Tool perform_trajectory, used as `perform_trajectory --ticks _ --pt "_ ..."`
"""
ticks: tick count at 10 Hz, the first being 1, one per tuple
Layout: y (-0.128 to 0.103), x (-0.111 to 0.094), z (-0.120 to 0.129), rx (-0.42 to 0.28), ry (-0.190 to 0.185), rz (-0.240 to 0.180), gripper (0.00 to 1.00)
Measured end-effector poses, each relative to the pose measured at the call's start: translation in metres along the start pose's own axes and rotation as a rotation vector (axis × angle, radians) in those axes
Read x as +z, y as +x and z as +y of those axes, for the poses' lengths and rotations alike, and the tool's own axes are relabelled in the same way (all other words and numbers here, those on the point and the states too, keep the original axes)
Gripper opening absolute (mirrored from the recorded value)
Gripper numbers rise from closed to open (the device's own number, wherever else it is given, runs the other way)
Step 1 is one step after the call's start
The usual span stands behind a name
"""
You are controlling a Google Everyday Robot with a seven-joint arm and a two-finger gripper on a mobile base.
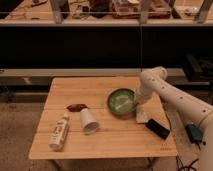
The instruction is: Drag the ceramic bowl in a circle
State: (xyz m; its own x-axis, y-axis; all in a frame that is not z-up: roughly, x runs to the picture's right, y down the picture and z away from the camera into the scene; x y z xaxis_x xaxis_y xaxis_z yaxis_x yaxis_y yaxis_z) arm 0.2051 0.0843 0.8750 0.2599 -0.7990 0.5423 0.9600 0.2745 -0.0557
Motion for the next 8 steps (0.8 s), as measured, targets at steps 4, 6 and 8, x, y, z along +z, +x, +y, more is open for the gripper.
perform_trajectory --ticks 4,6,8 --pt "-0.031 -0.003 -0.037 -0.069 0.037 -0.022 0.18" --pt "-0.038 0.002 -0.059 -0.103 0.059 -0.033 0.18" --pt "-0.033 0.007 -0.077 -0.118 0.082 -0.033 0.18"
